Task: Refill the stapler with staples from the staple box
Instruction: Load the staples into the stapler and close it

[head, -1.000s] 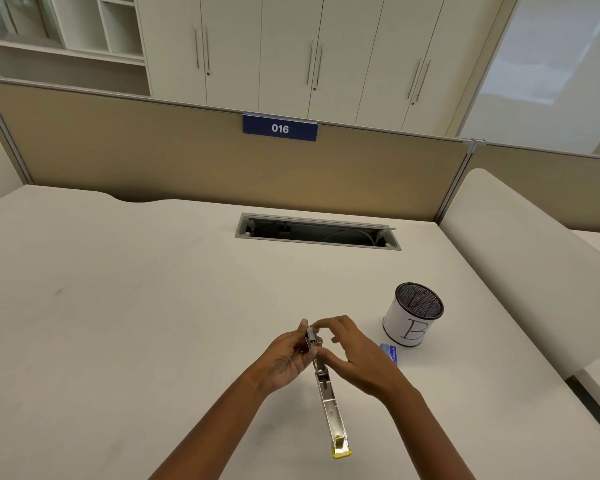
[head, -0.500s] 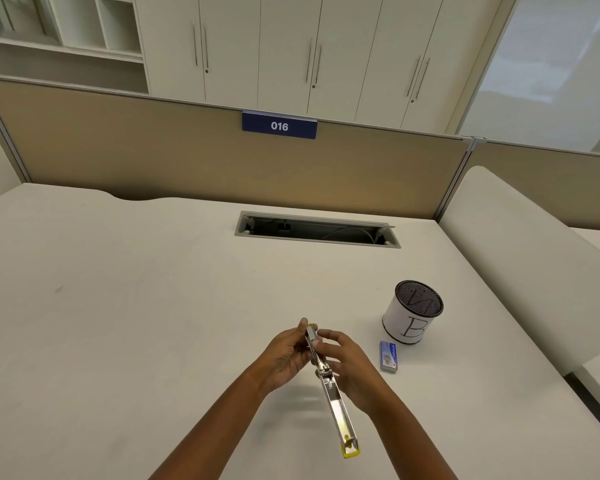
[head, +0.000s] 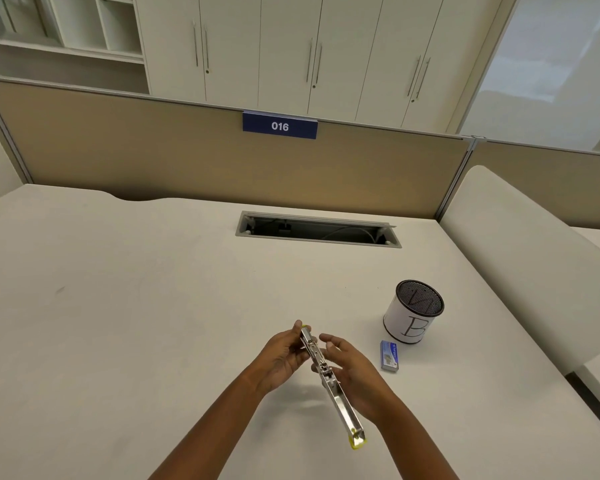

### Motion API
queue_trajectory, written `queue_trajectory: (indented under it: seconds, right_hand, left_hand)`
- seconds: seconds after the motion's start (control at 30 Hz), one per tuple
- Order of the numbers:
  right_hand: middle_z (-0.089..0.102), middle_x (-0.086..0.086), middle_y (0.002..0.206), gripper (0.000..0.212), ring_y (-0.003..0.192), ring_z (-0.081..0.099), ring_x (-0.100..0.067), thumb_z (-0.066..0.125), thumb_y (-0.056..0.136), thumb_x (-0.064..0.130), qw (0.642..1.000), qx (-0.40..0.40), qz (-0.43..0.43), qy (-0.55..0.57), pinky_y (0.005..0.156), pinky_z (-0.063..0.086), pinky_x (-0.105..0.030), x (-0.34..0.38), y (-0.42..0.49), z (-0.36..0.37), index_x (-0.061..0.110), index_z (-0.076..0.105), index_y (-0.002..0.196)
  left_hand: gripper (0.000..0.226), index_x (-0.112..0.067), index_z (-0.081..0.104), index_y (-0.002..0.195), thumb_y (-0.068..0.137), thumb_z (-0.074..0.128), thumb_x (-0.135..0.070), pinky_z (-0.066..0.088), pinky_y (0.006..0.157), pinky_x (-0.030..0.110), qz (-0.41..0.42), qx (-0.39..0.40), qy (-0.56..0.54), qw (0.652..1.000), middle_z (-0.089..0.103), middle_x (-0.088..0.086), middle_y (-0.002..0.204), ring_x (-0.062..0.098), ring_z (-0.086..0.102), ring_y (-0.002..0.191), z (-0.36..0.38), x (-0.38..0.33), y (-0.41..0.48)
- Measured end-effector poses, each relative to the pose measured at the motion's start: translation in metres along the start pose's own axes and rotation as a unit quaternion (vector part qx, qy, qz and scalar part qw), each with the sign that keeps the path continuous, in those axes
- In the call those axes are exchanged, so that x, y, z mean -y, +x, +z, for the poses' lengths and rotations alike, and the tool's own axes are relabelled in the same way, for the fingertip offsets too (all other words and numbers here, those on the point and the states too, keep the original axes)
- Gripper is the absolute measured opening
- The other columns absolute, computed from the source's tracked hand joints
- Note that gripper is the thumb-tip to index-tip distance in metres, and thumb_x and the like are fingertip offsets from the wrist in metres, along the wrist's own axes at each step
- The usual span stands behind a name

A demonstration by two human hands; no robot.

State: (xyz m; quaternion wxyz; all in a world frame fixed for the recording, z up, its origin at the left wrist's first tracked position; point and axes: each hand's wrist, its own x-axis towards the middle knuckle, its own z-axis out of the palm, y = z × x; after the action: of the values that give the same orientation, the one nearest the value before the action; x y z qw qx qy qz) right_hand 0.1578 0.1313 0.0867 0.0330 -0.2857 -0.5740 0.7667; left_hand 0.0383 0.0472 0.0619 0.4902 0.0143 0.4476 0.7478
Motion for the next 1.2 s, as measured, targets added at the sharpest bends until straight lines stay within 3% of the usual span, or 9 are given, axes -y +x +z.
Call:
queue_trajectory:
  seconds: [0.2,0.37,0.5,0.63,0.7,0.83,0.97,1.13,1.2]
  right_hand:
    - [0.064,-0.003,0.099,0.055,0.078,0.068,-0.012,0.047,0.081,-0.012,0.980,0.041,-0.048,-0.188,0.063,0.049,-0.019,-0.004,-0.012,-0.015,0.029,0.048,0.118]
    - [0.054,-0.011,0.119,0.054,0.086,0.061,-0.009,0.068,0.078,0.005,0.968,0.019,-0.145,-0.204,0.082,0.052,-0.021,-0.002,-0.011,-0.009,0.033,0.046,0.118]
    - [0.049,-0.004,0.130,0.048,0.114,0.049,-0.005,0.055,0.089,0.017,0.957,-0.004,-0.187,-0.222,0.088,0.045,-0.014,0.005,-0.004,0.004,0.041,0.035,0.125]
    - [0.037,-0.005,0.144,0.053,0.129,0.038,-0.011,0.045,0.094,0.027,0.949,-0.048,-0.180,-0.253,0.101,0.033,-0.023,0.008,0.006,0.015,0.028,0.020,0.141]
    - [0.035,-0.005,0.147,0.054,0.128,0.037,-0.011,0.041,0.095,0.031,0.951,-0.062,-0.165,-0.255,0.102,0.032,-0.024,0.008,0.009,0.020,0.025,0.016,0.143]
    - [0.034,-0.008,0.148,0.053,0.126,0.044,-0.022,0.034,0.097,0.036,0.956,-0.064,-0.113,-0.263,0.103,0.044,-0.043,0.004,0.009,0.024,0.026,0.012,0.144]
    - [0.028,-0.013,0.150,0.058,0.124,0.047,-0.031,0.028,0.097,0.040,0.957,-0.030,-0.041,-0.285,0.085,0.055,-0.046,0.002,0.006,0.023,0.027,-0.001,0.145]
    - [0.026,-0.013,0.152,0.061,0.135,0.036,-0.029,0.030,0.098,0.033,0.943,-0.028,-0.038,-0.330,0.109,0.036,-0.040,-0.001,0.007,0.022,0.017,-0.004,0.145]
    - [0.030,-0.012,0.150,0.061,0.134,0.037,-0.027,0.036,0.098,0.029,0.946,-0.053,-0.041,-0.317,0.108,0.033,-0.034,-0.003,0.009,0.021,0.013,0.002,0.146]
  left_hand:
    - [0.032,-0.004,0.055,0.074,0.096,0.043,-0.022,0.049,0.036,0.014,0.013,-0.070,-0.107,0.992,0.065,0.004,0.044,0.010,0.063,0.039,-0.019,-0.013,0.006]
    - [0.031,-0.004,0.055,0.073,0.095,0.044,-0.023,0.048,0.037,0.013,0.027,-0.085,-0.101,0.991,0.059,0.008,0.064,0.009,0.061,0.041,-0.020,-0.012,0.007]
    - [0.029,-0.007,0.057,0.077,0.096,0.043,-0.024,0.048,0.042,0.015,0.033,-0.054,-0.003,0.998,0.055,0.007,0.071,0.013,0.057,0.056,-0.009,-0.008,0.002]
    - [0.028,-0.009,0.060,0.085,0.097,0.041,-0.025,0.049,0.054,0.018,0.027,-0.003,0.095,0.995,0.062,0.001,0.065,0.008,0.059,0.054,0.003,0.000,-0.003]
    - [0.028,-0.005,0.062,0.095,0.098,0.041,-0.024,0.051,0.062,0.021,0.023,0.024,0.122,0.992,0.063,0.007,0.080,0.011,0.061,0.063,0.008,0.005,-0.004]
    - [0.043,0.000,0.059,0.114,0.099,0.035,-0.032,0.053,0.074,0.028,0.009,0.028,0.134,0.991,0.064,0.014,0.099,0.020,0.062,0.083,0.011,0.010,-0.004]
    - [0.055,-0.013,0.067,0.091,0.090,0.034,-0.056,0.053,0.066,0.024,-0.033,0.031,0.157,0.986,0.070,0.009,0.086,0.017,0.067,0.073,0.006,0.012,-0.006]
    - [0.036,-0.019,0.067,0.081,0.085,0.050,-0.051,0.049,0.063,0.019,0.000,0.022,0.235,0.972,0.071,-0.008,0.067,0.006,0.067,0.064,0.002,0.013,-0.008]
    - [0.033,-0.021,0.064,0.079,0.087,0.047,-0.048,0.046,0.063,0.019,0.034,0.010,0.267,0.963,0.067,-0.009,0.064,0.004,0.063,0.061,0.002,0.014,-0.007]
